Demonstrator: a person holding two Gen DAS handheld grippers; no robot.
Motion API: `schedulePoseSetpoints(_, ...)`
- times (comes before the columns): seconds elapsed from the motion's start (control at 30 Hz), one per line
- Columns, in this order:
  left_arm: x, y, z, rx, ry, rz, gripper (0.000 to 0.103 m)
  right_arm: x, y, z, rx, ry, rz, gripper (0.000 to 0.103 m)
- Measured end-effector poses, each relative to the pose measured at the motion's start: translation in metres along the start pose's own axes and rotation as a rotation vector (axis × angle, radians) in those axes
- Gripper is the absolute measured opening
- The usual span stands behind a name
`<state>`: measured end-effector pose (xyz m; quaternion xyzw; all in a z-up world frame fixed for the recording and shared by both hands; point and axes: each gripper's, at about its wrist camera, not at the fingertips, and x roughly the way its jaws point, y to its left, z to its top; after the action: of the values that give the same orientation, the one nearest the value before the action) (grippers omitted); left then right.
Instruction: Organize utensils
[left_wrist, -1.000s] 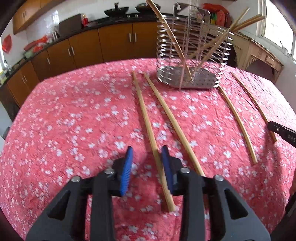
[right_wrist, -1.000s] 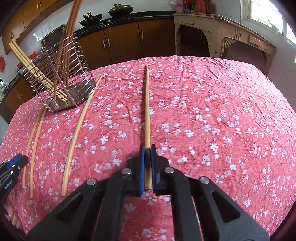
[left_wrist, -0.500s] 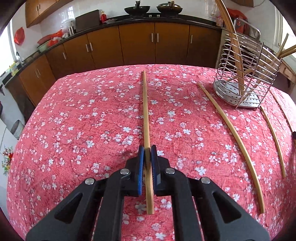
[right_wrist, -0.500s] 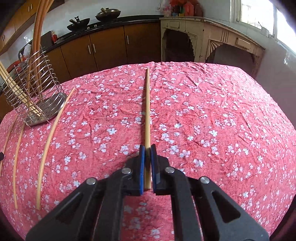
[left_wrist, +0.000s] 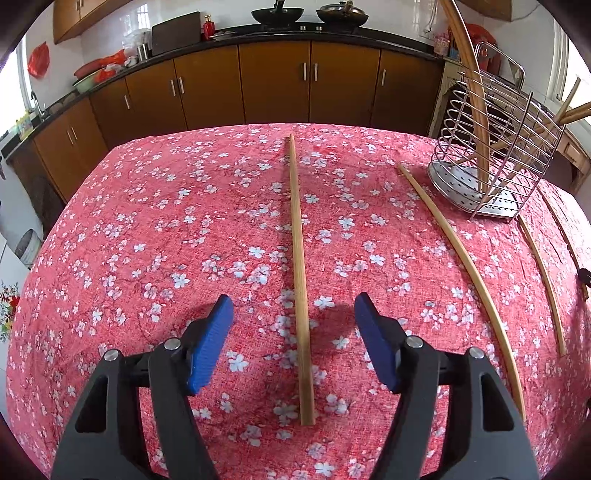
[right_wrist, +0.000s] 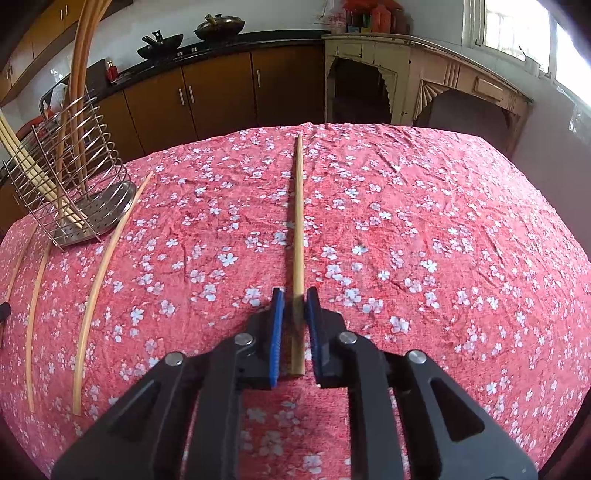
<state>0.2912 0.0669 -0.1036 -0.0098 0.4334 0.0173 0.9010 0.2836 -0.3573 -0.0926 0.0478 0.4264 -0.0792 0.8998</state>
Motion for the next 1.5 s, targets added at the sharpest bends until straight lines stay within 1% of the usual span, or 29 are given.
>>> schedulePoseSetpoints(0.07,0.001,0.000,0.000,-0.003,0.000,0.009,0.068,0.000,0.002,0.000,-0.007,0.001,0.000,0.018)
schedulePoseSetpoints(0.13,0.002,0.002,-0.002,0.000,0.010,0.015,0.079,0.000,0.003,0.001,-0.011,0.001,0.002,0.020)
schedulePoseSetpoints(0.17,0.004,0.002,-0.003,0.001,0.023,0.027,0.091,0.000,0.004,0.001,-0.011,0.002,0.004,0.020)
schedulePoseSetpoints(0.3,0.004,0.004,-0.007,0.004,0.040,0.011,0.101,0.000,0.003,0.001,-0.010,0.002,0.006,0.020)
schedulePoseSetpoints(0.37,0.001,0.002,-0.011,0.026,0.041,-0.001,0.101,0.000,0.002,0.000,-0.014,0.002,0.002,0.021)
schedulePoseSetpoints(0.43,-0.002,0.000,-0.017,0.044,0.042,-0.017,0.101,-0.001,0.002,-0.001,-0.012,0.002,-0.003,0.025)
schedulePoseSetpoints(0.6,-0.005,0.000,-0.022,0.047,0.043,-0.019,0.101,-0.003,-0.001,-0.005,0.000,0.003,0.015,0.029)
schedulePoseSetpoints(0.63,-0.005,-0.001,-0.022,0.047,0.043,-0.018,0.101,-0.003,-0.001,-0.005,-0.005,0.004,0.012,0.034)
schedulePoseSetpoints(0.67,-0.005,-0.001,-0.022,0.047,0.043,-0.019,0.101,-0.003,0.001,-0.005,-0.013,0.006,0.004,0.057)
schedulePoseSetpoints(0.7,-0.005,-0.001,-0.021,0.046,0.044,-0.018,0.101,-0.001,0.003,-0.006,-0.017,0.026,-0.025,0.077)
schedulePoseSetpoints(0.73,-0.005,-0.001,-0.022,0.043,0.044,-0.016,0.101,0.003,0.000,-0.006,-0.007,0.048,-0.034,0.095)
schedulePoseSetpoints(0.77,-0.006,-0.001,-0.023,0.040,0.044,-0.015,0.101,0.004,-0.003,-0.006,0.011,0.051,-0.014,0.095)
schedulePoseSetpoints(1.03,-0.007,0.001,-0.020,0.036,0.045,-0.014,0.101,0.001,-0.005,-0.007,0.010,0.050,-0.021,0.094)
schedulePoseSetpoints(1.1,-0.007,0.001,-0.020,0.037,0.046,-0.013,0.101,-0.002,-0.007,-0.008,0.020,0.039,-0.030,0.086)
schedulePoseSetpoints(1.17,-0.007,0.001,-0.019,0.035,0.045,-0.013,0.101,-0.006,-0.011,-0.008,0.038,0.016,-0.034,0.057)
schedulePoseSetpoints(1.23,-0.009,0.003,-0.019,0.029,0.041,-0.014,0.098,-0.008,-0.014,-0.008,0.043,0.011,-0.034,0.052)
schedulePoseSetpoints(1.27,-0.011,0.003,-0.019,0.024,0.035,-0.008,0.091,-0.009,-0.014,-0.009,0.037,0.010,-0.031,0.046)
schedulePoseSetpoints(1.3,-0.015,0.004,-0.021,0.021,0.021,-0.006,0.080,-0.011,-0.012,-0.010,0.022,0.007,-0.026,0.043)
schedulePoseSetpoints(1.37,-0.021,0.003,-0.024,0.023,0.007,-0.026,0.071,-0.014,-0.006,-0.013,-0.004,0.004,-0.019,0.031)
schedulePoseSetpoints(1.4,-0.023,0.002,-0.026,0.029,0.004,-0.030,0.066,-0.015,-0.003,-0.014,-0.014,0.003,-0.017,0.029)
schedulePoseSetpoints(1.43,-0.025,0.000,-0.028,0.034,0.002,-0.034,0.064,-0.016,-0.001,-0.015,-0.017,0.003,-0.018,0.026)
schedulePoseSetpoints(1.47,-0.028,-0.003,-0.030,0.048,0.000,-0.037,0.059,-0.017,0.001,-0.016,-0.021,0.002,-0.017,0.022)
schedulePoseSetpoints(1.5,-0.029,-0.006,-0.032,0.058,-0.001,-0.036,0.052,-0.018,0.002,-0.017,-0.023,0.002,-0.014,0.020)
